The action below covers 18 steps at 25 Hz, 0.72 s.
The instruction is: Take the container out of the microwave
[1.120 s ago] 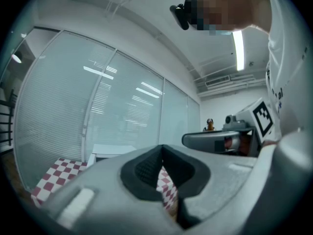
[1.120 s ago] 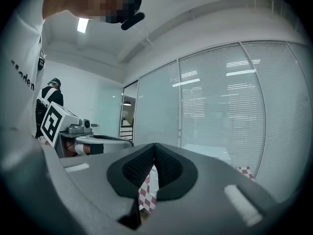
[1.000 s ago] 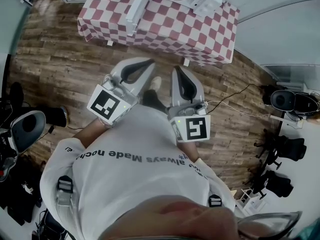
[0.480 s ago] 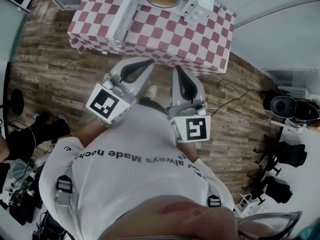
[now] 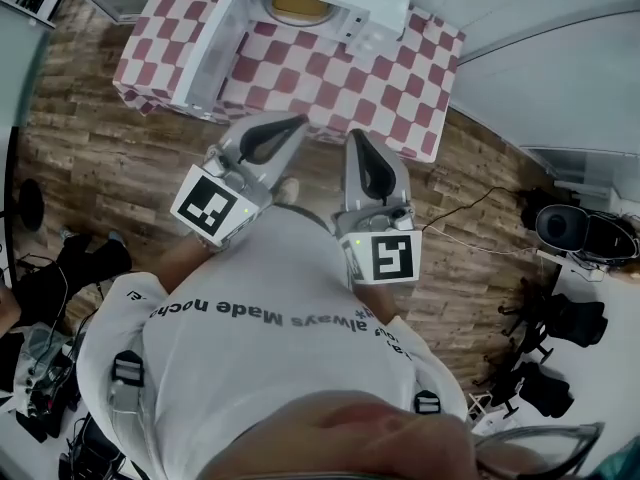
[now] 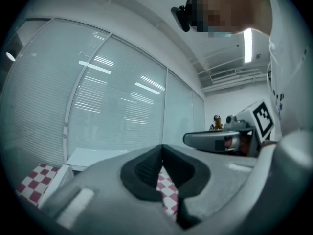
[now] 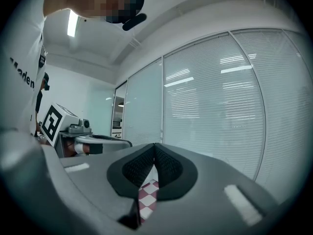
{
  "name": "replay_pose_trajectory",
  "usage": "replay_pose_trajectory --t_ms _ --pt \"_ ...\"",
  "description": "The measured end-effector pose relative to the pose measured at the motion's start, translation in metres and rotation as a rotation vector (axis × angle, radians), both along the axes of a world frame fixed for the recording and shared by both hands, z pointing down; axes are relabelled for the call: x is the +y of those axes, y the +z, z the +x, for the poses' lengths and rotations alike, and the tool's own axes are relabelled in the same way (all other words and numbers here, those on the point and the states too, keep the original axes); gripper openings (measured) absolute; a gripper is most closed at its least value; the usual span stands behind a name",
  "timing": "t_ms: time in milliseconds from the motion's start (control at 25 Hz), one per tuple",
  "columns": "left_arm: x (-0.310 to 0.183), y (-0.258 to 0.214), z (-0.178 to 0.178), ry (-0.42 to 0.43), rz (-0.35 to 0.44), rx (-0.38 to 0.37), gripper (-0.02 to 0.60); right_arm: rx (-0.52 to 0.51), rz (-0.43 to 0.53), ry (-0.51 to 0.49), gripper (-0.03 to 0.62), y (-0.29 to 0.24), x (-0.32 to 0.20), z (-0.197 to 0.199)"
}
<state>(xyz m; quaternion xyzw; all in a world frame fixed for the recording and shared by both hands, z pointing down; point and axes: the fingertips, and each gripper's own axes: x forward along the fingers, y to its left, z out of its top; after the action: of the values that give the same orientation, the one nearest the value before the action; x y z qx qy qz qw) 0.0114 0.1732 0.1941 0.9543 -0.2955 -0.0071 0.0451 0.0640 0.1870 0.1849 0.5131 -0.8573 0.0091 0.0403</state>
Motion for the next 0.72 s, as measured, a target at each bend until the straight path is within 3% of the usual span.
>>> replay_pose_trajectory --t_ms 320,720 --pt "-0.031 0.012 0.027 -0.052 -0.038 -0.009 0.003 -0.044 -0.028 -0.024 0.002 0.01 -0.032 0.028" --pt "-0.061 0.021 0.03 -0.068 -0.058 -0.013 0.004 -0.043 -0.032 -0.049 0.002 0.016 -0.06 0.028"
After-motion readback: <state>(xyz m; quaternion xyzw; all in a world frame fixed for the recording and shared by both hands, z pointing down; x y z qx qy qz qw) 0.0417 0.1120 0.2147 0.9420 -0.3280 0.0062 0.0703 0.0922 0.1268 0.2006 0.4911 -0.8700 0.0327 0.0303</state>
